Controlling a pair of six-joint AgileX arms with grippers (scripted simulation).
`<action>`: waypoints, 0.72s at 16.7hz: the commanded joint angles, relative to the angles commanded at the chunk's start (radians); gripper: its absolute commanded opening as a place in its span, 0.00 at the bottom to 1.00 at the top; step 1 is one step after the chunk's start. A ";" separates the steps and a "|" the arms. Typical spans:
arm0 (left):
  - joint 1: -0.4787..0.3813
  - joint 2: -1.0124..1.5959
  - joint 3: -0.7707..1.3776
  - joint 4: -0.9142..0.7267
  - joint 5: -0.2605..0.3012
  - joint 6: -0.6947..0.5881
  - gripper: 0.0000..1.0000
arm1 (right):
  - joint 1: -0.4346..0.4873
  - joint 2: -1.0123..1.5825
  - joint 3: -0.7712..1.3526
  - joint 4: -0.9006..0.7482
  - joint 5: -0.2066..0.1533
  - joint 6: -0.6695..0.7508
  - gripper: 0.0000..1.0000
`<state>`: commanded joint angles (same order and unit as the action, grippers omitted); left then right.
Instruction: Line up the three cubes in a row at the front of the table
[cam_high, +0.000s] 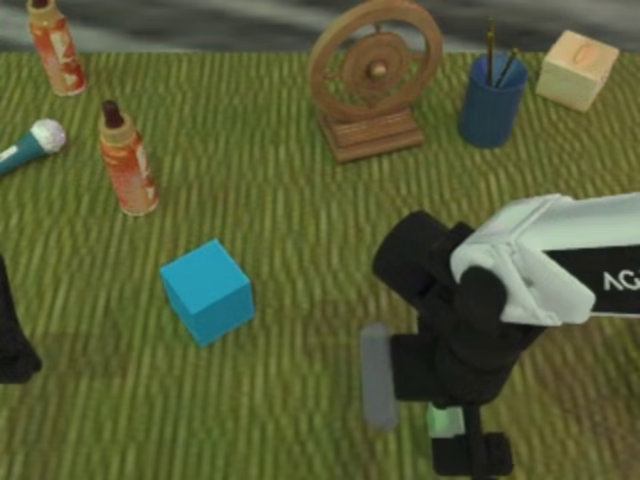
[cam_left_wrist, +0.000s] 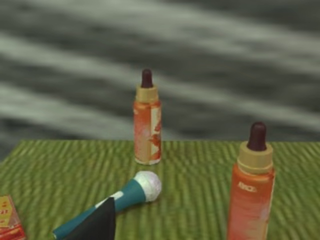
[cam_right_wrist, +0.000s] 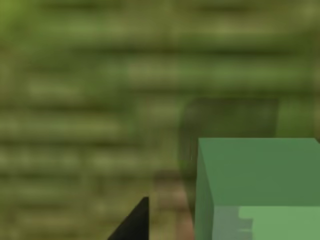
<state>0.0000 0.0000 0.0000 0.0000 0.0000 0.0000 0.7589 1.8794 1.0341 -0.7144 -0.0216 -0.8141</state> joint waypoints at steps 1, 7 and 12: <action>0.000 0.000 0.000 0.000 0.000 0.000 1.00 | 0.000 0.000 0.000 0.000 0.000 0.000 1.00; 0.000 0.000 0.000 0.000 0.000 0.000 1.00 | 0.000 0.000 0.000 0.000 0.000 0.000 1.00; 0.000 0.000 0.000 0.000 0.000 0.000 1.00 | 0.004 -0.032 0.047 -0.077 -0.001 -0.008 1.00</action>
<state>0.0000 0.0000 0.0000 0.0000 0.0000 0.0000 0.7632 1.8477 1.0812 -0.7910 -0.0221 -0.8216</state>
